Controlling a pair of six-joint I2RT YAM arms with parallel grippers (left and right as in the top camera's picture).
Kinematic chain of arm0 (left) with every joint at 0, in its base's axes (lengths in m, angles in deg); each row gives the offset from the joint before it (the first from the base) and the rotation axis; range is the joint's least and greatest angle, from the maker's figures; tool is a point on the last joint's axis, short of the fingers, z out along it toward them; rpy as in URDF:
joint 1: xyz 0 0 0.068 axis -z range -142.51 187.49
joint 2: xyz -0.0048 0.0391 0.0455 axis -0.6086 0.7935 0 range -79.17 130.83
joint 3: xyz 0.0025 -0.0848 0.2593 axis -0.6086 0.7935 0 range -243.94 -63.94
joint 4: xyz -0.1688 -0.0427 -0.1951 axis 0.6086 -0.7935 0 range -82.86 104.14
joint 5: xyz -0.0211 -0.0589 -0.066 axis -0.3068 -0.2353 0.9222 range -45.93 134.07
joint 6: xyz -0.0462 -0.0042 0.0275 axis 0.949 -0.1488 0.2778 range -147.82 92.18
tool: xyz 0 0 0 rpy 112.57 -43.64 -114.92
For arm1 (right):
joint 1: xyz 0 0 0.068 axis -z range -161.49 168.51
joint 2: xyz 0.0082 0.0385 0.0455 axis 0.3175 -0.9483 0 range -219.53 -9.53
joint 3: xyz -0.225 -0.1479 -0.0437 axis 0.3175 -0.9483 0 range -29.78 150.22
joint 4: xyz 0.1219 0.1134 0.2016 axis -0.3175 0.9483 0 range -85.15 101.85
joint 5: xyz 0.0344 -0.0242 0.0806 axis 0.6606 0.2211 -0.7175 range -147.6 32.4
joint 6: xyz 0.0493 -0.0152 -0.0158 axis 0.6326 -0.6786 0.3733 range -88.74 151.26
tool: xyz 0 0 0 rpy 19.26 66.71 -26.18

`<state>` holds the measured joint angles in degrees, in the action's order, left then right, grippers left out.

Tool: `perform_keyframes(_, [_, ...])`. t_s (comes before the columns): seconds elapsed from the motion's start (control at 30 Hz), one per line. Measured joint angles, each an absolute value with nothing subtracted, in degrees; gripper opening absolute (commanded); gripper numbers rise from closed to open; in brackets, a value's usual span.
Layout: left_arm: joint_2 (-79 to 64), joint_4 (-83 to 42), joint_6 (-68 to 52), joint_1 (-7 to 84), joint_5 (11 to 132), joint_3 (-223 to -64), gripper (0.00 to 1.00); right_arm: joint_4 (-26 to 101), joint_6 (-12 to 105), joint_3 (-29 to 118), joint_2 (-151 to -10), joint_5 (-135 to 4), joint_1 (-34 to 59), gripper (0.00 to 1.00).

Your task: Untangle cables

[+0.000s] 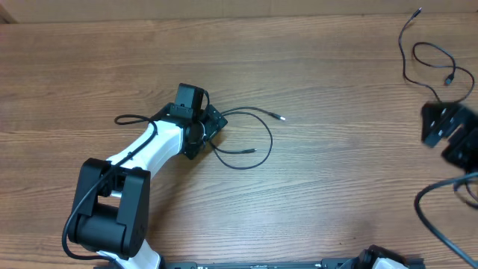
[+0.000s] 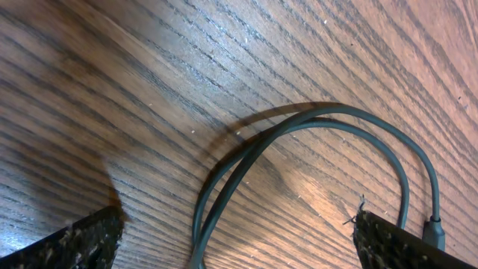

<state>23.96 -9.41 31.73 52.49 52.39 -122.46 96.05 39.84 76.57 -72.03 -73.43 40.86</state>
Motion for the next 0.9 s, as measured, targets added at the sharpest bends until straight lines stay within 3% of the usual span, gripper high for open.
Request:
perform_keyframes(0.37, [24.0, -9.4, 31.7, 52.5, 52.4, -122.5, 1.00, 101.9, 40.2, 73.4, -71.9, -75.7, 40.9, 1.00])
perform_keyframes(0.9, [24.0, -9.4, 31.7, 52.5, 52.4, -122.5, 1.00, 102.0, 40.2, 46.6, -69.7, -77.3, 40.9, 1.00])
